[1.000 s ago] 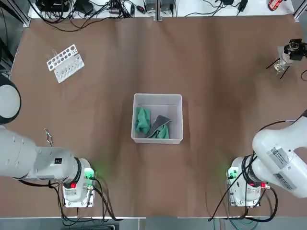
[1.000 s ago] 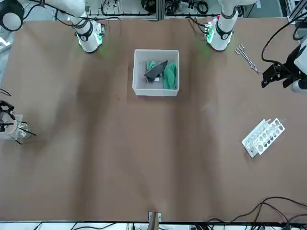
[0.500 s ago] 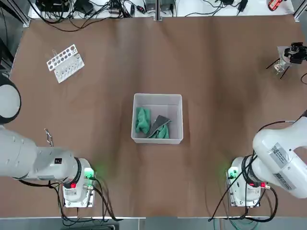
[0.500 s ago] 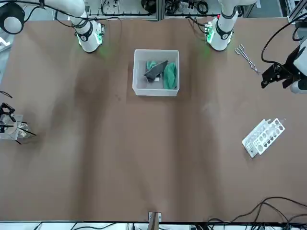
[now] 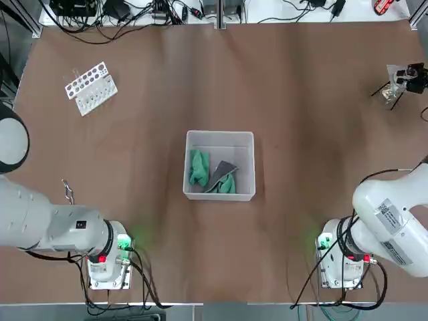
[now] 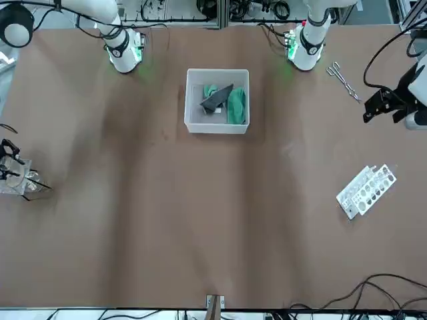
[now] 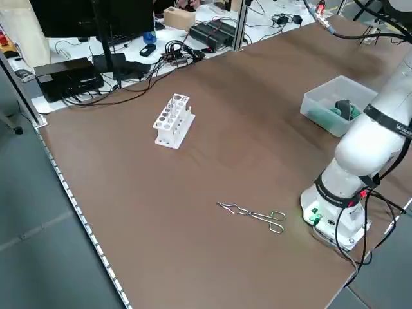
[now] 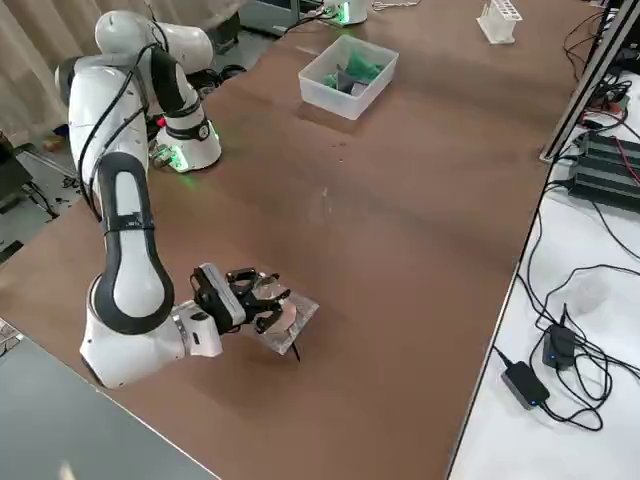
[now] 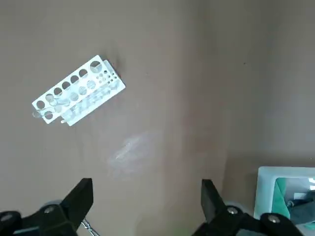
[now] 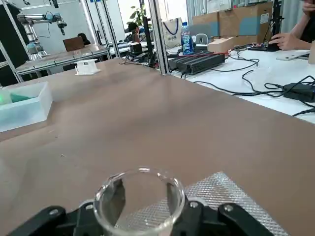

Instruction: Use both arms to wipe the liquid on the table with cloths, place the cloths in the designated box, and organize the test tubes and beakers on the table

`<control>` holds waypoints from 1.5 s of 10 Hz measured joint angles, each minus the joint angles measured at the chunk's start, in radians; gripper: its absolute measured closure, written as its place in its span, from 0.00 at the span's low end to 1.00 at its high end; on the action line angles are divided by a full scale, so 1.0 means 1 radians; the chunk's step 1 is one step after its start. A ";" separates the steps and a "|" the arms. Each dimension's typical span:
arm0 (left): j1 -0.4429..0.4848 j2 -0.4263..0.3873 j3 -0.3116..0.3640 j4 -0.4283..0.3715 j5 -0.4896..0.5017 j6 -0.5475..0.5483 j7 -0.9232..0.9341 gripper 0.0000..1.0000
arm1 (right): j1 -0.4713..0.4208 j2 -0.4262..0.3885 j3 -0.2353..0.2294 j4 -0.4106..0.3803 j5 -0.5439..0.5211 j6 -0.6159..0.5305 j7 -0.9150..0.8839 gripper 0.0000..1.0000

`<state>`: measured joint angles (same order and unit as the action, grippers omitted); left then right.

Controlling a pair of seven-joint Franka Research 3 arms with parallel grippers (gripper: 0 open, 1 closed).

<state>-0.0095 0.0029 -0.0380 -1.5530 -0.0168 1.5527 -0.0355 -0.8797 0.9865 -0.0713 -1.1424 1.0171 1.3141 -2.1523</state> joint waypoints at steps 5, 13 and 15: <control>0.000 0.001 0.000 -0.001 0.000 0.000 0.000 0.03 | 0.000 0.000 0.001 0.000 -0.006 -0.023 -0.001 0.00; 0.000 0.002 0.000 -0.003 0.000 0.000 0.000 0.03 | -0.073 0.000 0.001 0.011 -0.009 -0.043 -0.002 0.00; 0.000 0.003 0.000 -0.004 0.000 0.000 0.000 0.03 | -0.104 0.000 0.000 0.035 -0.033 -0.051 -0.003 0.00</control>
<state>-0.0095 0.0057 -0.0379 -1.5567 -0.0168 1.5527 -0.0355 -0.9839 0.9861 -0.0710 -1.1073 0.9843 1.2628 -2.1548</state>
